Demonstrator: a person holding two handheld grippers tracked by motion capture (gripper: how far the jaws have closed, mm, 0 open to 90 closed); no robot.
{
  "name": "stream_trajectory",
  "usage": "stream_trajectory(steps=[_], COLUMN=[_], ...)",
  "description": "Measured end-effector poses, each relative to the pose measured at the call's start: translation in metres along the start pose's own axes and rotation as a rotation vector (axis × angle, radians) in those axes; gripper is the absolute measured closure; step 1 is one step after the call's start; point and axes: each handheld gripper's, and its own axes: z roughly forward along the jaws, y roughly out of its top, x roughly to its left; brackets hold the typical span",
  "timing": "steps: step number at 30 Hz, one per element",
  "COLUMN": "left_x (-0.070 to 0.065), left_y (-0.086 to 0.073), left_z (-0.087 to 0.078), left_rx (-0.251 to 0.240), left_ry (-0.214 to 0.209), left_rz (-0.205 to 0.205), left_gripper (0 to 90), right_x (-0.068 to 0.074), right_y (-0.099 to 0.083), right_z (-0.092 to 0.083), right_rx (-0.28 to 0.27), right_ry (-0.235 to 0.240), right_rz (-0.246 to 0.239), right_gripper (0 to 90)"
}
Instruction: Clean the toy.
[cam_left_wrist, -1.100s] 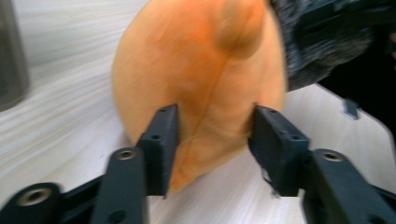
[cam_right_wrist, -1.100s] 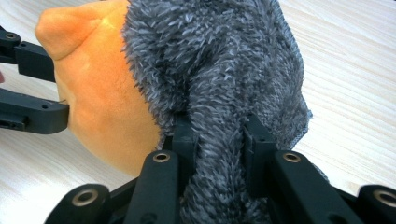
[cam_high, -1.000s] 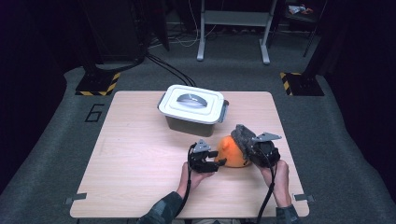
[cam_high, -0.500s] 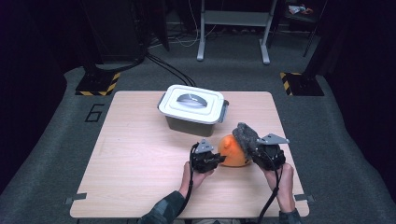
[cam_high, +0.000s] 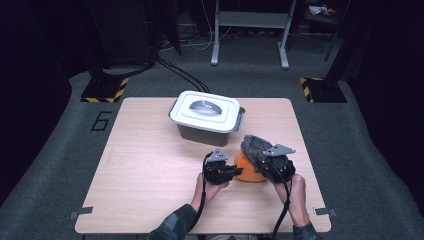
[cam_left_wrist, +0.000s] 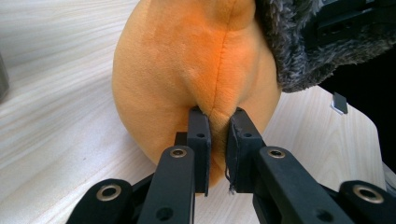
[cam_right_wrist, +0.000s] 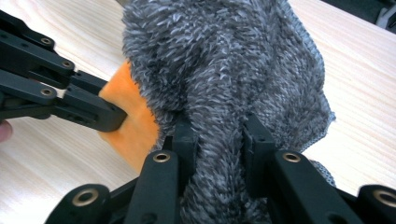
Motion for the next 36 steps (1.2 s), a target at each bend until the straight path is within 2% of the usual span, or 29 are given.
stream_trajectory(steps=[6,14,21,27,36], left_x=[0.002,0.003,0.003,0.004,0.004], left_y=[-0.003,-0.004,-0.004,-0.005,-0.007], left_z=[0.001,0.001,0.001,0.001,0.000], left_rx=[-0.007,-0.010,-0.009,-0.012,-0.013], left_ry=[0.003,0.003,0.006,0.007,0.010], left_rz=[-0.022,-0.025,-0.028,-0.027,-0.036], left_gripper=[81.1,80.9,80.8,80.8,80.6], right_x=[-0.013,-0.030,-0.039,-0.044,-0.049], right_y=[-0.009,-0.025,-0.036,-0.043,-0.056], right_z=[0.004,0.009,0.016,0.025,0.044], right_rx=[0.022,0.057,0.095,0.132,0.196], right_ry=[-0.016,-0.032,-0.044,-0.064,-0.052], right_rz=[0.042,0.095,0.142,0.154,0.177], right_gripper=[71.3,71.2,71.2,71.2,71.1])
